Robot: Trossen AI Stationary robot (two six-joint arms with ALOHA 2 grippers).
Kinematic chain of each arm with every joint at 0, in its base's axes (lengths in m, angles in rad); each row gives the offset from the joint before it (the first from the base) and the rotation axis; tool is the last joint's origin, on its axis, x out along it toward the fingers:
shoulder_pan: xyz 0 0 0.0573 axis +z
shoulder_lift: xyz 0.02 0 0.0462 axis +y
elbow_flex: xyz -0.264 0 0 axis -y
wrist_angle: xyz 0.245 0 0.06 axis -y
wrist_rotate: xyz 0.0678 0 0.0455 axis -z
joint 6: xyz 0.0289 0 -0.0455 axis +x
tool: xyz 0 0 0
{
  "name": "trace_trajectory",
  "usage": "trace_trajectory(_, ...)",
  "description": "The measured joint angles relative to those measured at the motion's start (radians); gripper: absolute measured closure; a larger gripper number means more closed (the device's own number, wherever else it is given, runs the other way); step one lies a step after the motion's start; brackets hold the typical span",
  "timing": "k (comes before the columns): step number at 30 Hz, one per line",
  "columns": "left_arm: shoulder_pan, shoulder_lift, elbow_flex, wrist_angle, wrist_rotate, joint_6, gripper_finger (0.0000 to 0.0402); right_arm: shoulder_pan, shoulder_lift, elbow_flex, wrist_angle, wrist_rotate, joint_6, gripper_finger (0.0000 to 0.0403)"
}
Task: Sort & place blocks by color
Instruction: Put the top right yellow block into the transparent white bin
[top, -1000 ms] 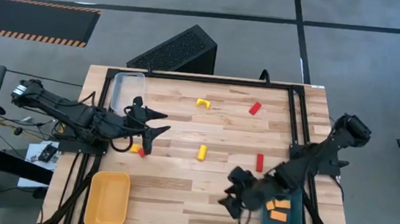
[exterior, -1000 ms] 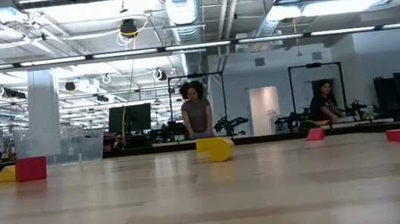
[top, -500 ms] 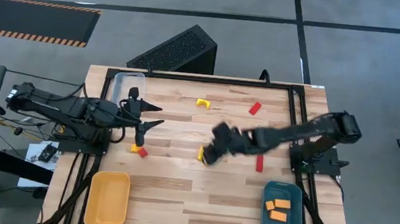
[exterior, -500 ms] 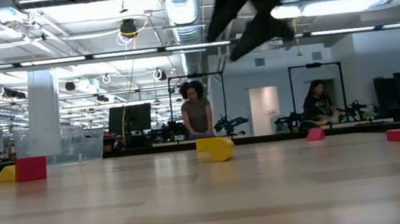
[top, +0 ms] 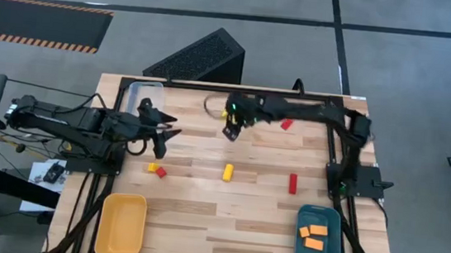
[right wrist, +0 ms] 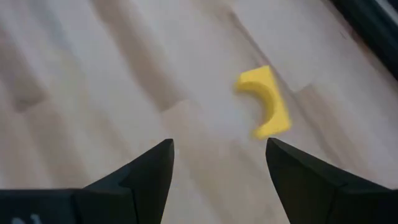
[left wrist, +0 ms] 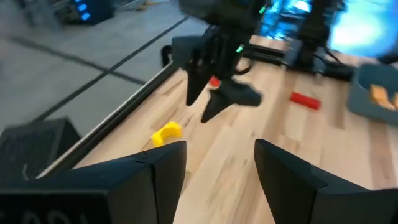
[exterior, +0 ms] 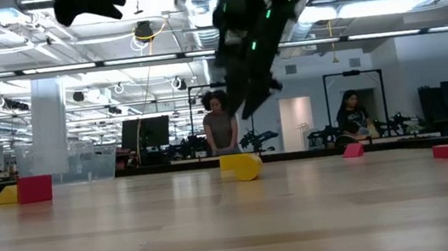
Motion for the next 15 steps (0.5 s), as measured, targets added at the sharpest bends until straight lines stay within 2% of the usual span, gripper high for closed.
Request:
trace_trajectory(3, 0.002, 0.000, 0.000, 0.000, -0.048, -0.077, 0.0219, -0.076, 0.090, 0.056, -0.038, -0.076, -0.085, 0.0127)
trace_trajectory(6, 0.002, 0.000, 0.000, -0.001, -0.101, -0.140, 0.0219, -0.116, 0.153, 0.121, -0.064, -0.105, -0.168, 0.0127)
trace_trajectory(15, 0.003, 0.000, 0.000, 0.000, -0.227, -0.286, 0.0219, -0.196, 0.250, 0.281, -0.140, -0.132, -0.338, 0.0127)
